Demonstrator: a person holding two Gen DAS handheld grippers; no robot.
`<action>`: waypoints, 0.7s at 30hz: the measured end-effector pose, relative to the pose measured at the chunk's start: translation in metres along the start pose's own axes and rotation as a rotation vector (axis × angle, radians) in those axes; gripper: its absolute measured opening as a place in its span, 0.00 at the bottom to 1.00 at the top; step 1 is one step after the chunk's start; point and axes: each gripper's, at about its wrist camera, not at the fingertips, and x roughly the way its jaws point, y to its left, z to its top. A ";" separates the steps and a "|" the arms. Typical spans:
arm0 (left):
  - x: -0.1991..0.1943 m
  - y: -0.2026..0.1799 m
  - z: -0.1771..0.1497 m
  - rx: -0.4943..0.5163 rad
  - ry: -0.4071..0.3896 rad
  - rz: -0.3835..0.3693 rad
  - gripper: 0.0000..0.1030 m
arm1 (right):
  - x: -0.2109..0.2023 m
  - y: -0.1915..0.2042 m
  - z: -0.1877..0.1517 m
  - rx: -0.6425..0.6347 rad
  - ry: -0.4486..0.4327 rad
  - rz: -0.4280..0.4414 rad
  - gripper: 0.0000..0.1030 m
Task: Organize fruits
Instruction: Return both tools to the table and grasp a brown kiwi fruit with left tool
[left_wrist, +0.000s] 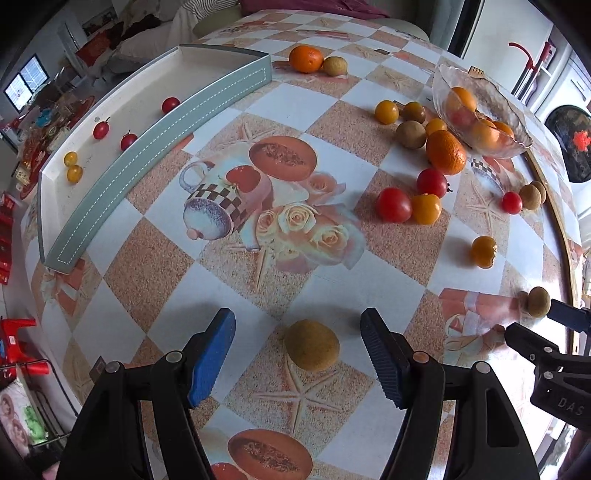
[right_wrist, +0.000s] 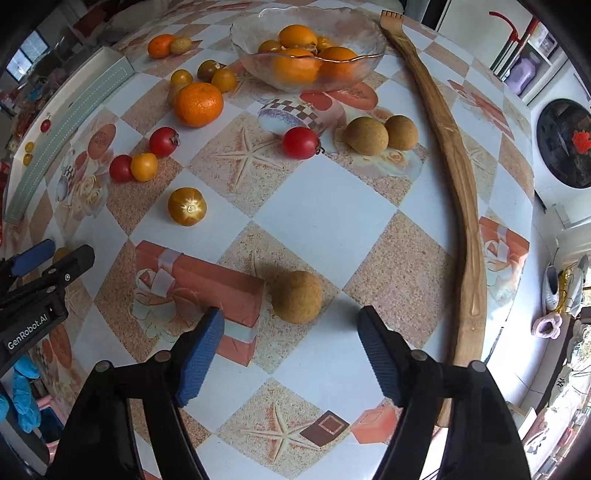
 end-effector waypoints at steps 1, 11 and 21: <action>0.000 0.000 0.000 0.000 0.000 -0.004 0.69 | 0.000 0.002 0.000 -0.007 -0.003 -0.001 0.71; -0.008 -0.005 -0.001 0.075 -0.031 -0.057 0.27 | -0.006 0.016 0.001 -0.015 -0.016 0.008 0.21; -0.026 0.032 0.007 -0.004 -0.035 -0.178 0.27 | -0.031 0.021 0.008 0.064 -0.016 0.088 0.13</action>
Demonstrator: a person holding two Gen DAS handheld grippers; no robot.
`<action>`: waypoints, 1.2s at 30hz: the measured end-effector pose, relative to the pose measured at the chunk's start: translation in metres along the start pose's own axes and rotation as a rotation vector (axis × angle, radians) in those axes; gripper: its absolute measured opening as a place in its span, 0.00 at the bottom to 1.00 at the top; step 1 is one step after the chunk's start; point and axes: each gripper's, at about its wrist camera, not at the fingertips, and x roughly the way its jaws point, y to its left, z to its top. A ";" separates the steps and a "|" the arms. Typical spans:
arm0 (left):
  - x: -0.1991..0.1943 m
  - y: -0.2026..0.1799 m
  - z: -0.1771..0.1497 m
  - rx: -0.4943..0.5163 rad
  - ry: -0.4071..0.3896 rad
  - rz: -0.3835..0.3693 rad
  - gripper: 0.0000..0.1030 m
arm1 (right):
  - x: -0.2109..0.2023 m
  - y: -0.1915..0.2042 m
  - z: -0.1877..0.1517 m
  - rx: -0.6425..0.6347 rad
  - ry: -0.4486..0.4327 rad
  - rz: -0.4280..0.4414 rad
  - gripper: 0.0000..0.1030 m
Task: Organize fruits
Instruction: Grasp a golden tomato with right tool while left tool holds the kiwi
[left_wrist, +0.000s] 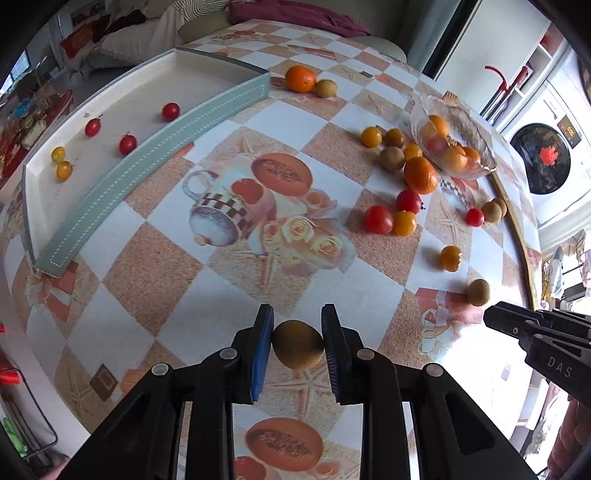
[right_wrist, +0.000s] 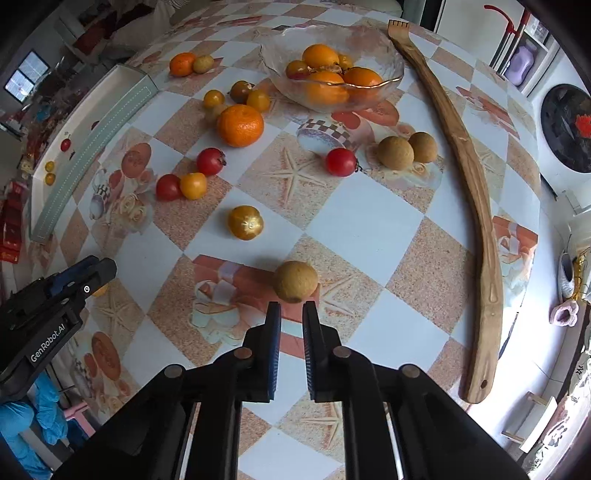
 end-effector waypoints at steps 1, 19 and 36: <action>-0.004 0.003 -0.001 -0.002 -0.004 -0.002 0.27 | -0.003 0.004 0.002 -0.007 -0.006 0.001 0.13; -0.002 0.024 0.002 -0.015 -0.001 0.007 0.27 | 0.026 0.014 0.027 -0.034 -0.019 -0.054 0.52; -0.005 0.013 -0.002 -0.011 0.012 0.059 0.27 | 0.023 0.003 0.040 -0.055 -0.038 0.143 0.42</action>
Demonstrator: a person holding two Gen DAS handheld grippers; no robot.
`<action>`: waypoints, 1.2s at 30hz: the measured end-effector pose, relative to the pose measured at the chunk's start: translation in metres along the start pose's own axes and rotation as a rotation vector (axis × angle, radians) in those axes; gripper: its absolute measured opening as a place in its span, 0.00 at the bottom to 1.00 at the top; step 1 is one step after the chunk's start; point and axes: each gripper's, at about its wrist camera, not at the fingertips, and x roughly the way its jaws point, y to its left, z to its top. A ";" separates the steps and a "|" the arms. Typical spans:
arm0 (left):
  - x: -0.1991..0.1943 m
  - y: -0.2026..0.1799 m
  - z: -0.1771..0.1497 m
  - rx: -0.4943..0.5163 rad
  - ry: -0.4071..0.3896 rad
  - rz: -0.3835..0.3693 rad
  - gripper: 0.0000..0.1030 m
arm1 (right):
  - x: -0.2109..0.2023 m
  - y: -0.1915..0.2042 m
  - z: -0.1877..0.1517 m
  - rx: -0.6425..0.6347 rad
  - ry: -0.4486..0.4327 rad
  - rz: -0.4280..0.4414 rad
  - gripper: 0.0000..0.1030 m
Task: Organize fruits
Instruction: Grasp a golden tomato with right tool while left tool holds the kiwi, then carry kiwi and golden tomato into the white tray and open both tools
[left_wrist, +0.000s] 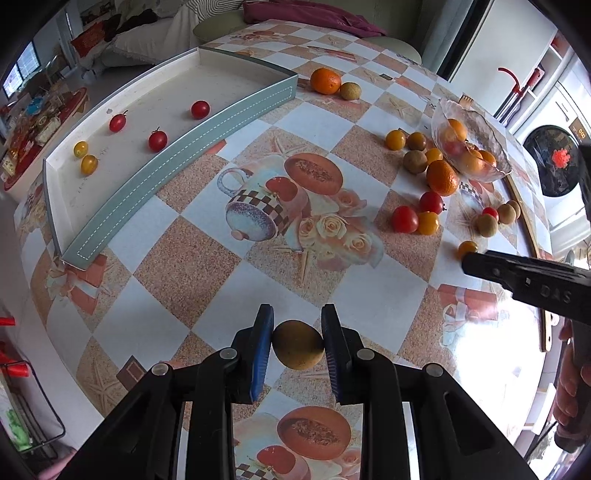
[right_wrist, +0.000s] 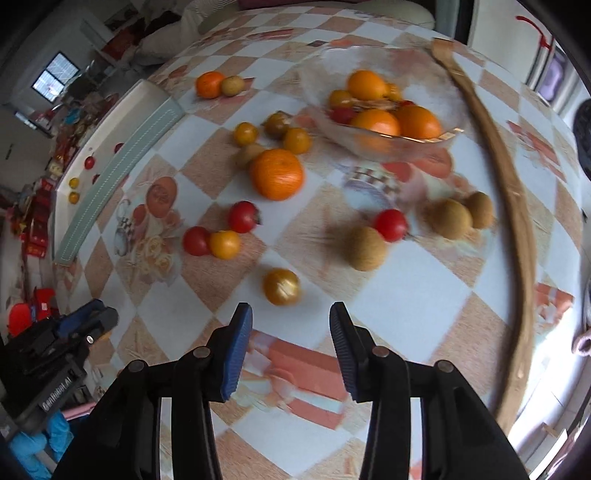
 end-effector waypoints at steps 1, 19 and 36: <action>0.000 0.000 0.000 0.001 0.001 0.001 0.27 | 0.005 0.004 0.002 -0.003 0.002 0.003 0.40; -0.018 0.029 0.017 -0.016 -0.038 -0.011 0.27 | -0.010 0.050 0.020 -0.055 0.000 -0.016 0.21; -0.031 0.138 0.096 -0.105 -0.157 0.133 0.27 | -0.005 0.175 0.119 -0.186 -0.064 0.123 0.21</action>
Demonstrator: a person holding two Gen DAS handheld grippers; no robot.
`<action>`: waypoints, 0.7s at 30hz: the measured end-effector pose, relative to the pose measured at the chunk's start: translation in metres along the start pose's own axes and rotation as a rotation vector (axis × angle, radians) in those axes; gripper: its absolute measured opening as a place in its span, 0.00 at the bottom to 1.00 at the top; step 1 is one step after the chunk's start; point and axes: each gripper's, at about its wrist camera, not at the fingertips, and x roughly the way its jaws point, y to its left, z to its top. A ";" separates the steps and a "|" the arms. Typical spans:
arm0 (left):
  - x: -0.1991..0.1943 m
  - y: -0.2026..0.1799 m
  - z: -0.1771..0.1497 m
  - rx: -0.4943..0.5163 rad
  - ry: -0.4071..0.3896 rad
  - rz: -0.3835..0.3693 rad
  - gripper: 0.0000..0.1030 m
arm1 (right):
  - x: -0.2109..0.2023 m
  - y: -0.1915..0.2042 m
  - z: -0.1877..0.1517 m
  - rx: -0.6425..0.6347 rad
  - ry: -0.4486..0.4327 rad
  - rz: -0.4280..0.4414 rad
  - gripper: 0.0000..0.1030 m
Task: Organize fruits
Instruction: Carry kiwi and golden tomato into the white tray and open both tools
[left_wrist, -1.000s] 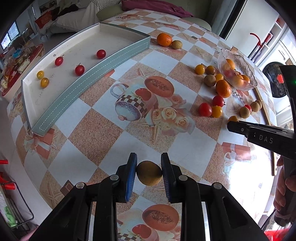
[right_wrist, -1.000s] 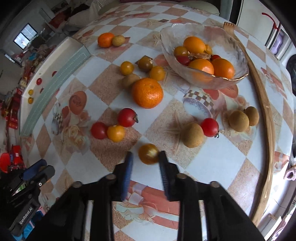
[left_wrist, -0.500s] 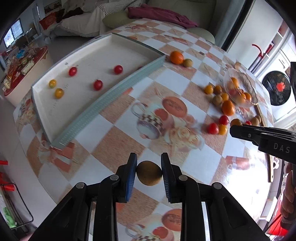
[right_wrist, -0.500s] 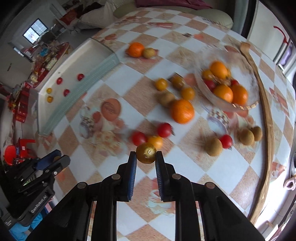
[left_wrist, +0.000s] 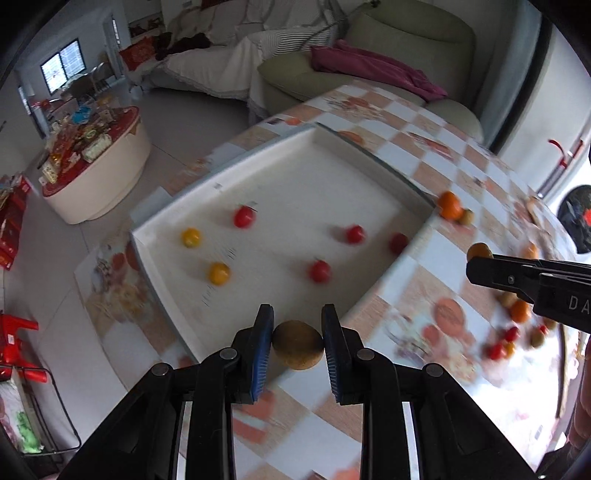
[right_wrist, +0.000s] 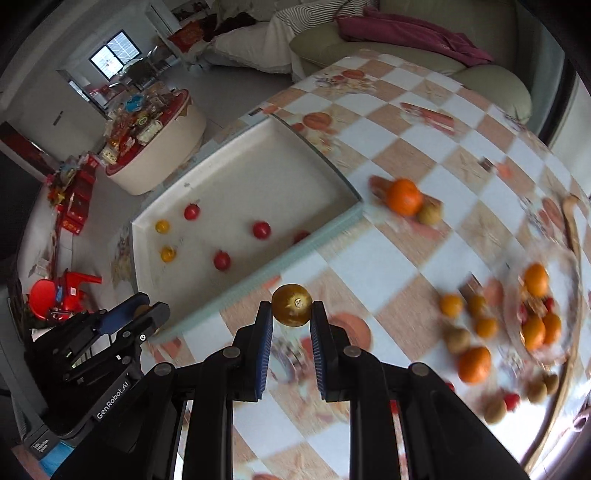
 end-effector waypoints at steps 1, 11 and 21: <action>0.005 0.005 0.004 -0.006 0.003 0.011 0.27 | 0.007 0.003 0.008 0.000 0.006 0.003 0.21; 0.051 0.024 0.016 -0.010 0.069 0.050 0.27 | 0.063 0.009 0.061 0.027 0.033 -0.030 0.21; 0.073 0.021 0.011 -0.014 0.116 0.043 0.28 | 0.100 0.011 0.089 0.030 0.066 -0.073 0.22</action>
